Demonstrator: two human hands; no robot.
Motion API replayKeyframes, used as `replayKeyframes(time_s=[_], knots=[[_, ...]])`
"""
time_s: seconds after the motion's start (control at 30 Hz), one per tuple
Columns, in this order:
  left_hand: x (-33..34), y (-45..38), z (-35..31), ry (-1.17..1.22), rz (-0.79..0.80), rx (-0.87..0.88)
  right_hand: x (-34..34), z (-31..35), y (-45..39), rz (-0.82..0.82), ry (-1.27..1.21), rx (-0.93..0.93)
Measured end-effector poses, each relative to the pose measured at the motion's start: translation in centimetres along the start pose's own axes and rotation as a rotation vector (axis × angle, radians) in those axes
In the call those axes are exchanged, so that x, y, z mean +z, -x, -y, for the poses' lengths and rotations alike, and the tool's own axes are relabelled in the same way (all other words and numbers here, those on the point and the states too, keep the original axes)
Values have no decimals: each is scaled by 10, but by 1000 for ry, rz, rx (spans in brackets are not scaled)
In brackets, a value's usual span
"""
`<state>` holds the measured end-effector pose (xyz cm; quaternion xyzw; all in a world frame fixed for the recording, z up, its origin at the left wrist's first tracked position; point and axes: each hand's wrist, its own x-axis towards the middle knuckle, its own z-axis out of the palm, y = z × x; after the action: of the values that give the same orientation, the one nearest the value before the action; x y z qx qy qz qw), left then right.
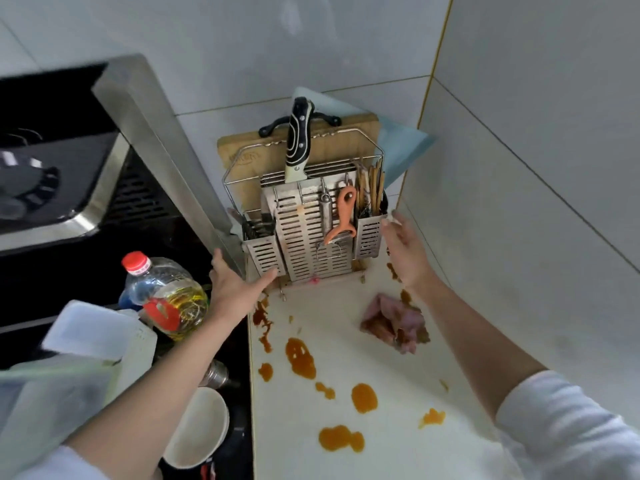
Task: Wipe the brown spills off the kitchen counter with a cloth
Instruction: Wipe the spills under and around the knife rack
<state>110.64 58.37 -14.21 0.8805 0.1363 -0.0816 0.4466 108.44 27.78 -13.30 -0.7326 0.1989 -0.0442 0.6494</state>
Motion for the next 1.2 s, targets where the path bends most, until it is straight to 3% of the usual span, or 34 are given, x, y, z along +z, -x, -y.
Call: replayKeyframes(time_s=[0.17,0.27,0.43,0.7,0.8,1.2], knots=[[-17,-11,-42,231,15,227,28,13,-9,32,-26,-66],[-23,-25,-57,254,56,213,32,15,-11,10,-51,-80],[-24,-45,-68,207,260,162,35,16,-21,14,-4,-61],[-22,-54,-65,50,256,246,43,10,-23,-91,-91,-90],[-19,-51,-63,16,184,266,45,9,-25,-138,-79,-98],[-14,-36,-57,-41,42,385,42,5,-30,-143,-57,-126]])
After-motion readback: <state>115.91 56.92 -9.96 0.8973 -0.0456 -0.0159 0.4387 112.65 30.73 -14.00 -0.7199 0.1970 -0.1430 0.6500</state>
